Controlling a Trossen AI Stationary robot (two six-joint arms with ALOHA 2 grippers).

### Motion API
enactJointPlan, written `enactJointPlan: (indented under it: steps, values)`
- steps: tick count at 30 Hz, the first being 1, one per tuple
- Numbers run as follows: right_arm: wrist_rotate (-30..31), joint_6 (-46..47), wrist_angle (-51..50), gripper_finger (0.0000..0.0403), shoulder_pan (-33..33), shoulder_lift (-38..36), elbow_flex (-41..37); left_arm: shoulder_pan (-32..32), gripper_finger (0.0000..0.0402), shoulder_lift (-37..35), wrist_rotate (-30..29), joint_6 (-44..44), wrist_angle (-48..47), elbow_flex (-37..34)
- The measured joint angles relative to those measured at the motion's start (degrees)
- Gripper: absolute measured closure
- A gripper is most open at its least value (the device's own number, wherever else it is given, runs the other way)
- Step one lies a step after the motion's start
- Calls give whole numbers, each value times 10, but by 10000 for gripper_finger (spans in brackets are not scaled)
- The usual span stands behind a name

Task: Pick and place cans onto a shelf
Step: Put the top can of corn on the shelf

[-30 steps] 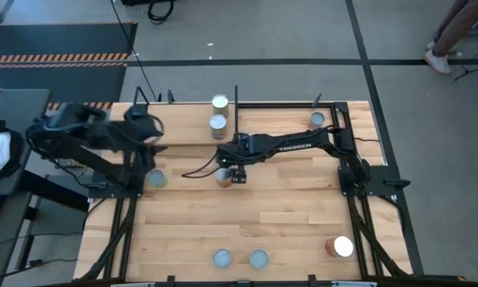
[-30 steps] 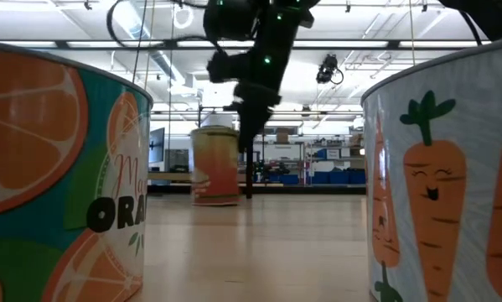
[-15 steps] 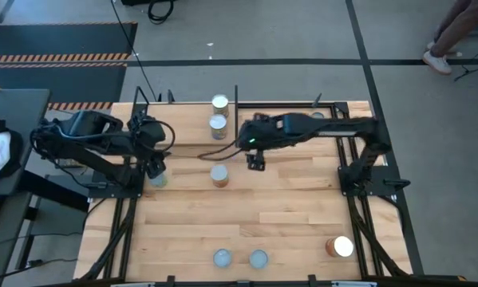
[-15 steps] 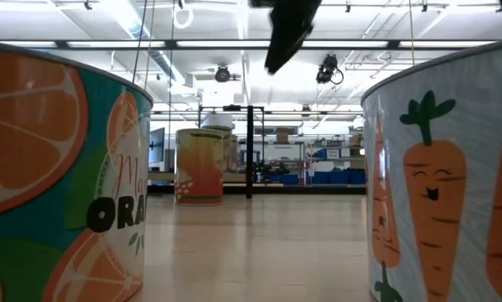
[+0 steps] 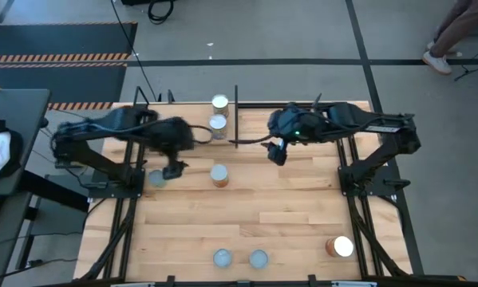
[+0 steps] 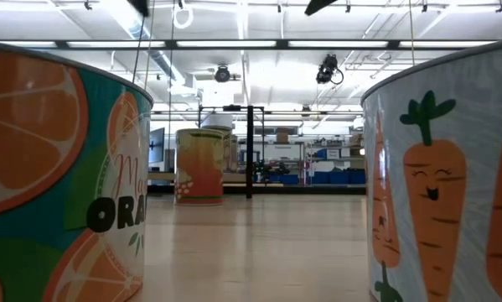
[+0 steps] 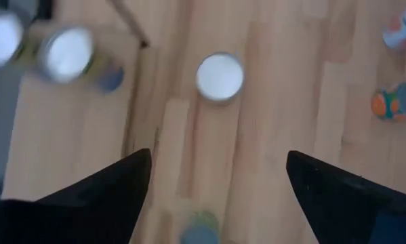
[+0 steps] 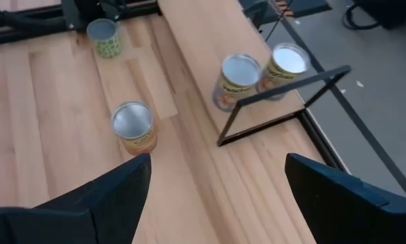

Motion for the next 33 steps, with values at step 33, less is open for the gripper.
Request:
enactJointPlan:
  steps: [33]
  values:
    - [51, 78, -128, 54, 99, -13, 0, 2, 49, 331, -16, 308, 82, 0]
